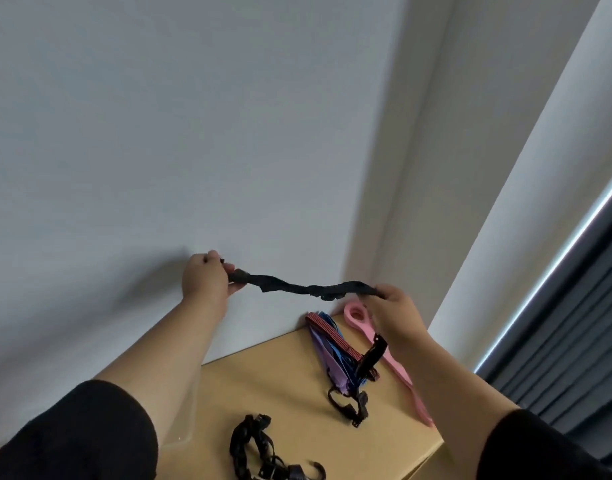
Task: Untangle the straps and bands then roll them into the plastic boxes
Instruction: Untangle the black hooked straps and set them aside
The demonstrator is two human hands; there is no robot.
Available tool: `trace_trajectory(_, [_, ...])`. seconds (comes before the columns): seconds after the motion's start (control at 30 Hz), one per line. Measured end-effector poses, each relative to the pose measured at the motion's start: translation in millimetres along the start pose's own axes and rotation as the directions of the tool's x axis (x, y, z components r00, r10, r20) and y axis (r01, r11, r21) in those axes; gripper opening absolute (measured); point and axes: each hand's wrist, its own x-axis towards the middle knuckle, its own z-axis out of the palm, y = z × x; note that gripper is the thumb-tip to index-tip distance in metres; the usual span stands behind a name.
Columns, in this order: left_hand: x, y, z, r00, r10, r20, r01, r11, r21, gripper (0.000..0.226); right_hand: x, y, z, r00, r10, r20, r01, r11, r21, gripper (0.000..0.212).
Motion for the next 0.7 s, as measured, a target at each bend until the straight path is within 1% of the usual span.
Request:
trace_trajectory(0.03, [8.5,-13.3,-9.9,0.995,-0.096,-0.038,0.094,0.995,-0.036,0.018,1.6,-6.1,-4.3,1.000,-0.024,0.018,0.025,0.998,-0.055,0.020])
trace_trajectory(0.07, [15.5,-24.8,-19.9,0.979,-0.188,-0.075,0.182,0.980,-0.084,0.015,2.8,-11.0,-8.6,0.997,-0.053,0.047,0.060,0.986,-0.155,0.017])
trace_trajectory(0.1, [20.8,-34.8,-28.8,0.961,-0.255,-0.108,0.245,0.964,-0.100,0.014,2.6,-16.2,-10.9,0.993,-0.078,0.085,0.098,0.963,-0.253,0.013])
trace_trajectory(0.13, [25.2,-45.4,-35.7,0.946,-0.298,-0.130,0.292,0.954,-0.066,0.014,2.3,-19.6,-11.9,0.989,-0.090,0.114,0.121,0.945,-0.303,0.010])
trace_trajectory(0.2, [27.5,-68.2,-43.2,0.917,-0.376,-0.130,0.388,0.918,0.084,0.014,1.3,-21.2,-9.5,0.985,-0.096,0.142,0.135,0.946,-0.296,0.009])
trace_trajectory(0.27, [20.5,-90.7,-44.2,0.888,-0.453,-0.076,0.453,0.837,0.307,0.013,-1.3,-21.2,-2.9,0.981,-0.113,0.155,0.152,0.952,-0.267,0.007])
trace_trajectory(0.33, [6.2,-105.6,-39.5,0.872,-0.490,-0.002,0.408,0.724,0.557,0.018,-3.4,-23.2,6.4,0.972,-0.125,0.200,0.179,0.944,-0.279,0.007])
trace_trajectory(0.37, [-1.9,-108.5,-36.5,0.876,-0.480,0.041,0.325,0.652,0.685,0.029,-4.7,-25.9,11.5,0.967,-0.131,0.220,0.192,0.940,-0.284,0.007])
trace_trajectory(0.4, [-10.8,-107.0,-32.1,0.893,-0.437,0.109,0.195,0.594,0.781,0.040,-5.5,-28.9,16.3,0.963,-0.141,0.232,0.204,0.938,-0.280,0.007])
trace_trajectory(0.43, [-18.1,-103.1,-26.3,0.902,-0.367,0.228,0.037,0.592,0.805,0.049,-5.5,-32.4,20.9,0.961,-0.149,0.234,0.213,0.937,-0.277,0.007])
trace_trajectory(0.47, [-28.6,-95.1,-18.7,0.867,-0.296,0.401,-0.112,0.669,0.735,0.052,-5.3,-36.0,24.6,0.961,-0.156,0.230,0.219,0.934,-0.281,0.008])
trace_trajectory(0.5, [-42.1,-84.6,-10.6,0.778,-0.216,0.590,-0.219,0.787,0.577,0.052,-5.5,-40.1,27.4,0.961,-0.157,0.228,0.221,0.931,-0.290,0.008])
trace_trajectory(0.53, [-57.3,-73.0,-2.4,0.656,-0.129,0.743,-0.283,0.871,0.401,0.050,-5.4,-44.8,29.5,0.959,-0.156,0.235,0.224,0.928,-0.298,0.007])
trace_trajectory(0.57, [-70.7,-63.0,5.6,0.532,-0.059,0.845,-0.315,0.912,0.262,0.047,-5.6,-50.0,30.5,0.956,-0.146,0.253,0.224,0.923,-0.313,0.005])
trace_trajectory(0.6, [-81.7,-54.2,13.2,0.423,-0.002,0.906,-0.321,0.935,0.152,0.042,-6.2,-55.8,30.7,0.952,-0.138,0.274,0.228,0.915,-0.332,0.003])
trace_trajectory(0.63, [-87.1,-50.0,19.8,0.355,0.040,0.934,-0.308,0.948,0.077,0.037,-6.7,-61.0,29.9,0.951,-0.131,0.281,0.229,0.907,-0.353,0.003])
trace_trajectory(0.67, [-93.7,-46.1,26.3,0.348,0.058,0.936,-0.297,0.954,0.052,0.034,-6.6,-65.8,28.1,0.953,-0.133,0.273,0.230,0.902,-0.366,0.005])
trace_trajectory(0.7, [-95.4,-46.4,30.9,0.400,0.052,0.915,-0.304,0.949,0.079,0.032,-6.5,-70.2,25.4,0.957,-0.136,0.256,0.226,0.901,-0.370,0.007])
